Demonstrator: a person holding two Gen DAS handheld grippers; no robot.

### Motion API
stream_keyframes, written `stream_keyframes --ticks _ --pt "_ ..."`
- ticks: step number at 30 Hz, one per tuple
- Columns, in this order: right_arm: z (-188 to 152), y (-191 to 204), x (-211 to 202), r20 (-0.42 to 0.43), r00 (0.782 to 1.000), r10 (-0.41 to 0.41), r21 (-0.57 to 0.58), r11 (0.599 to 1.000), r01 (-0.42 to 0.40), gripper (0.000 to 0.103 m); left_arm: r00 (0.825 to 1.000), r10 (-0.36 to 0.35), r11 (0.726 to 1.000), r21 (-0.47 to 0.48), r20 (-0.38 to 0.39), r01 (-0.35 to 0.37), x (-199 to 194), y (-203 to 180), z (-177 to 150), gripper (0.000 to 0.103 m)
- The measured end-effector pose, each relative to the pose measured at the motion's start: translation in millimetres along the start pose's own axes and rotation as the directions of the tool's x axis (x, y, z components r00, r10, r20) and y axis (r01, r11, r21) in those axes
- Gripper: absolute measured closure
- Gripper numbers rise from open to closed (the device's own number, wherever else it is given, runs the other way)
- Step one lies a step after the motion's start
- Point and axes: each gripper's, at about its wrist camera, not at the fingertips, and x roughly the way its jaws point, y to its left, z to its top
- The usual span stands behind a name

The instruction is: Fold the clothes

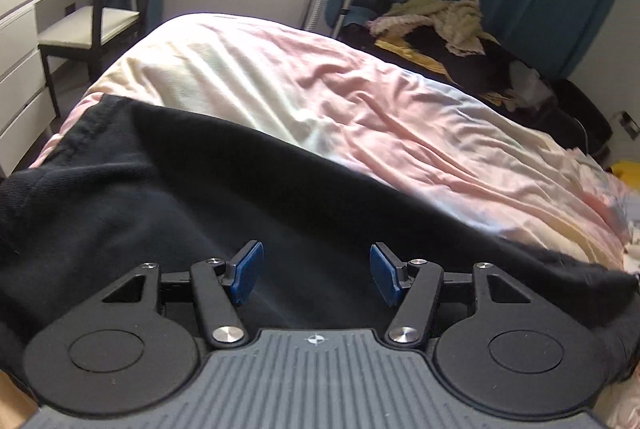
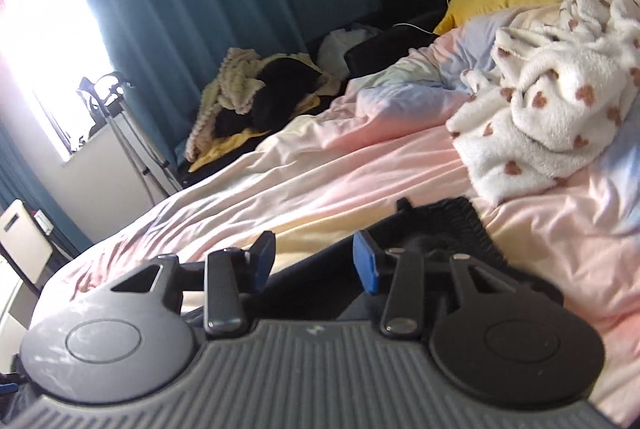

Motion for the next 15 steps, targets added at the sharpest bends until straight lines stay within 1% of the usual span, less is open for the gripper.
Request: stream_keyframes --ticks 1,4,6,9,11,12,13,15 --pt "-8 4 -9 0.011 1.0 0.006 0.0 1.0 -0.006 0.062 1.0 -0.016 1.0 0.025 0.001 0.016 -1 -15 -9 0.039" --pt "-32 18 -34 0.045 0.999 0.023 0.001 1.0 -0.023 0.062 0.998 -0.069 0.995 0.068 -0.01 0.07 1 -57 -35 0.039" --pt "-59 6 -37 0.043 0.999 0.009 0.107 0.994 -0.014 0.062 0.996 -0.088 0.99 0.11 -0.02 0.089 6 -85 -45 0.039" --pt "-89 -18 -34 0.024 1.0 -0.001 0.243 0.97 -0.005 0.062 0.993 -0.115 0.978 0.169 -0.037 0.119 15 -125 -60 0.039" --pt "-94 -33 -31 0.023 0.999 -0.024 0.304 0.953 0.016 0.061 0.99 -0.132 0.973 0.186 -0.053 0.139 29 -150 -62 0.039" --pt "-95 -41 -30 0.026 0.999 -0.031 0.339 0.941 0.021 0.06 0.99 -0.129 0.971 0.193 -0.057 0.137 38 -161 -62 0.039" --pt "-96 -49 -29 0.029 0.999 -0.039 0.374 0.927 0.025 0.06 0.99 -0.126 0.971 0.199 -0.06 0.136 46 -172 -62 0.039" --pt "-102 -65 -24 0.037 0.998 -0.042 0.455 0.89 0.021 0.059 0.988 -0.133 0.973 0.18 -0.074 0.144 66 -188 -59 0.039"
